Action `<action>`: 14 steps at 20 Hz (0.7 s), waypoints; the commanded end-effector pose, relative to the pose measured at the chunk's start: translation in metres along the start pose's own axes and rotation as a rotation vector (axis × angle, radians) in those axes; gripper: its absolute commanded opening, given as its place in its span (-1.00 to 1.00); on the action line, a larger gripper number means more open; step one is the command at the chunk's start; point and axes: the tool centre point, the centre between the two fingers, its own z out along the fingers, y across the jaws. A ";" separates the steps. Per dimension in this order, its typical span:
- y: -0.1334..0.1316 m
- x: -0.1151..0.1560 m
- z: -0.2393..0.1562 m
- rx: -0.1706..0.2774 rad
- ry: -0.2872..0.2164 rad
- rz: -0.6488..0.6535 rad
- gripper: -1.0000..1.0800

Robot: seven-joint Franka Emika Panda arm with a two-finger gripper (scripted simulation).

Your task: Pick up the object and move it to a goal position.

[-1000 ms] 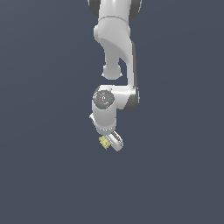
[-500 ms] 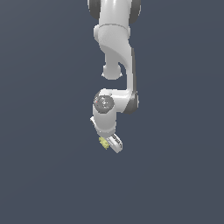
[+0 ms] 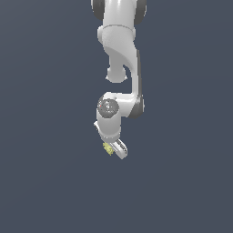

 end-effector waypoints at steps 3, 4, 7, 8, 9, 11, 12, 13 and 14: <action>0.004 0.004 -0.007 0.000 0.000 0.000 -1.00; 0.006 0.005 -0.010 0.000 0.000 0.000 -1.00; 0.015 0.012 -0.023 0.000 0.000 0.000 -1.00; 0.019 0.015 -0.028 0.001 0.000 0.001 -1.00; 0.023 0.019 -0.035 0.001 0.000 0.001 -1.00; 0.033 0.027 -0.050 0.001 0.000 0.001 -1.00; 0.038 0.031 -0.058 0.001 0.000 0.001 -1.00; 0.044 0.036 -0.067 0.001 -0.001 0.001 -1.00; 0.051 0.041 -0.076 0.001 -0.001 0.001 -1.00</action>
